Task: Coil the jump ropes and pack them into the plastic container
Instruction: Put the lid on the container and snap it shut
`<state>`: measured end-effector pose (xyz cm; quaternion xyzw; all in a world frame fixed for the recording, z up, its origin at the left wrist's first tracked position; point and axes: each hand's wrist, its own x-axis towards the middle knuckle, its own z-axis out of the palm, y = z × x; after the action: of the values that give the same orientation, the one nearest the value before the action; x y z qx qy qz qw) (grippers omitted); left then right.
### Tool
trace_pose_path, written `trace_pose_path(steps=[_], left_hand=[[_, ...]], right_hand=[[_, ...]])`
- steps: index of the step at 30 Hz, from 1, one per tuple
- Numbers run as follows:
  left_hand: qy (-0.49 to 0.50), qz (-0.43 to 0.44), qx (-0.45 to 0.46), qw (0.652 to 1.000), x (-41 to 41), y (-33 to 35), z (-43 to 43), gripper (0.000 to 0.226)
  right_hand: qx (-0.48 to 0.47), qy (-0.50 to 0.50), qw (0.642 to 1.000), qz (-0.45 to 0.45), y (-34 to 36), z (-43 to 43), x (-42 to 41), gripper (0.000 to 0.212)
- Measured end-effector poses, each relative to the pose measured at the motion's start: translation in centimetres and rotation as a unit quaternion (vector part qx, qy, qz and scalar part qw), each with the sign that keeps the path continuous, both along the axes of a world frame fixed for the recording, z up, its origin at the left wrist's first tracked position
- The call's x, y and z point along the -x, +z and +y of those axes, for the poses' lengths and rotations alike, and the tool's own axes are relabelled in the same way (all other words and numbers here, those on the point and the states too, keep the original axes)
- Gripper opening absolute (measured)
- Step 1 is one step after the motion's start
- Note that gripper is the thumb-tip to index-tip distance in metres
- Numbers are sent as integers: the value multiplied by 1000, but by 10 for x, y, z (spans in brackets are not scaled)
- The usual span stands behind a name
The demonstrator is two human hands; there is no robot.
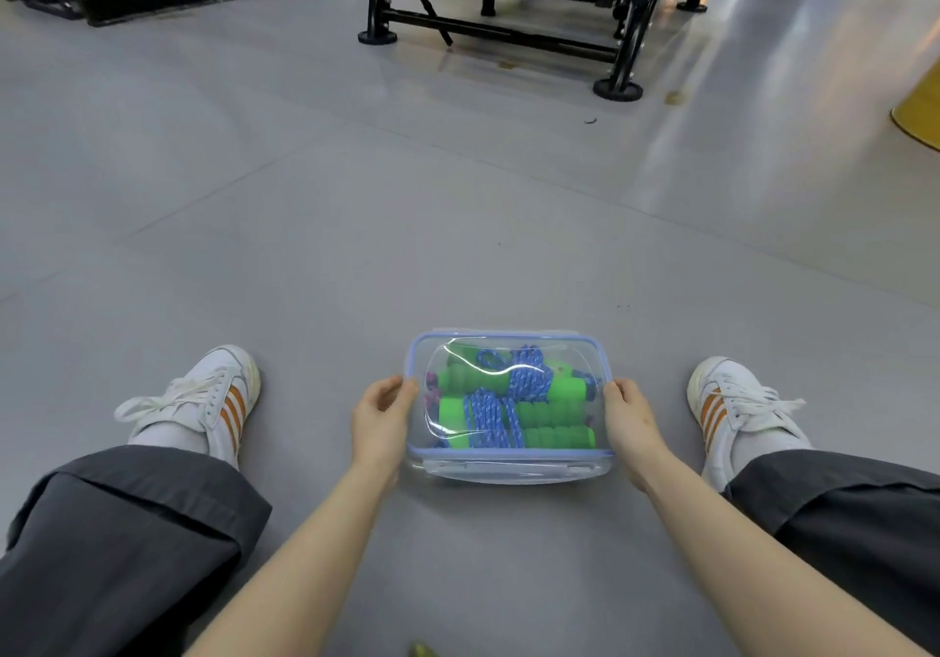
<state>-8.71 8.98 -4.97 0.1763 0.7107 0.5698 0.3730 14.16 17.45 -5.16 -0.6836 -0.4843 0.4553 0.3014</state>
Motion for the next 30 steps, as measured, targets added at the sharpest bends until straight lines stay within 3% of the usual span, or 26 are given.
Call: trace_pose_path(steps=[3,4,6,8,9,10,12,13,15,17,19,22,24,27,30], left_hand=[[-30,-53,12,998,5,7,8,39],[-46,-44,29,998,7,10,13,40],[-82,14,60,995,13,12,24,42],[-131,117,96,980,16,13,35,49],[-157,217,121,956,15,13,41,53],[-180,347,154,908,13,13,46,57],[-238,562,143,779,7,16,55,61],[-288,609,112,731,5,18,60,63],[-385,621,74,679,2,21,70,60],[-444,593,68,668,-2,20,73,51],[-469,558,78,680,-9,18,72,67],[-478,538,108,686,-16,19,73,82],[-484,525,121,690,-14,22,77,83],[-502,504,135,690,-14,25,83,88],[-521,489,157,682,-14,30,89,91]], right_hand=[[22,7,1000,8,7,7,-1,17],[22,24,999,-6,11,9,-1,29],[-9,81,993,-87,18,15,1,49],[-48,126,972,-195,20,11,6,51],[-61,138,962,-229,17,9,8,50],[-63,145,955,-249,14,6,10,50],[-74,151,945,-282,10,3,11,56],[-84,151,935,-309,8,4,10,60],[-106,140,908,-380,7,5,9,61],[-139,126,878,-440,7,5,12,60],[-217,133,851,-460,10,3,16,58],[-372,295,774,-420,9,-6,12,57],[-359,425,730,-397,7,-16,8,79],[-295,474,727,-399,11,-22,2,108],[-249,485,737,-400,16,-21,6,116]])
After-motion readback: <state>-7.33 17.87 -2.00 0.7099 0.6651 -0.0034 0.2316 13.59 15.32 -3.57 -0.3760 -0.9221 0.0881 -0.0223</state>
